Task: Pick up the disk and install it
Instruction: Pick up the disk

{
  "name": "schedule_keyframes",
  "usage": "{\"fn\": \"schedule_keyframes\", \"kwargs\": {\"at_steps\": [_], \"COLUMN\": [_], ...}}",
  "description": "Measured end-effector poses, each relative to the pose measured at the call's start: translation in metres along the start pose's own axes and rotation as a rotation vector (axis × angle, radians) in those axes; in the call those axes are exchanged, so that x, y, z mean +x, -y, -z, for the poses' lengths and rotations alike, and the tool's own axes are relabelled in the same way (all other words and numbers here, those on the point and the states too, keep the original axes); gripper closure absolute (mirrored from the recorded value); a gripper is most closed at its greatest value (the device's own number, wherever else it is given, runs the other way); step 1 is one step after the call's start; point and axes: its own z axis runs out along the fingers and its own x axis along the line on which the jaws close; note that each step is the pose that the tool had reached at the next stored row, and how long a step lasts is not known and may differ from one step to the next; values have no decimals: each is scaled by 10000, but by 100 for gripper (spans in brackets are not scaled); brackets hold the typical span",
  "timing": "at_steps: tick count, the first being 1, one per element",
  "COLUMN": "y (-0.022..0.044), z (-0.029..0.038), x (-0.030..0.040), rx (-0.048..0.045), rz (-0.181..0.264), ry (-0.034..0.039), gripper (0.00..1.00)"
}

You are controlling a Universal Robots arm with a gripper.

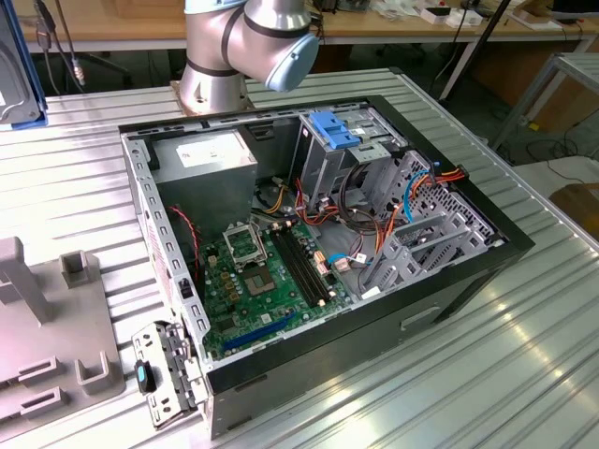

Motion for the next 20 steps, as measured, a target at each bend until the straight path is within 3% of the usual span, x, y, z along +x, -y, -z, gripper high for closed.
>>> {"fn": "schedule_keyframes", "kwargs": {"at_steps": [20], "y": [232], "z": [-3], "x": [-8], "rx": [0], "rz": [0], "ry": [0], "gripper": [63]}}
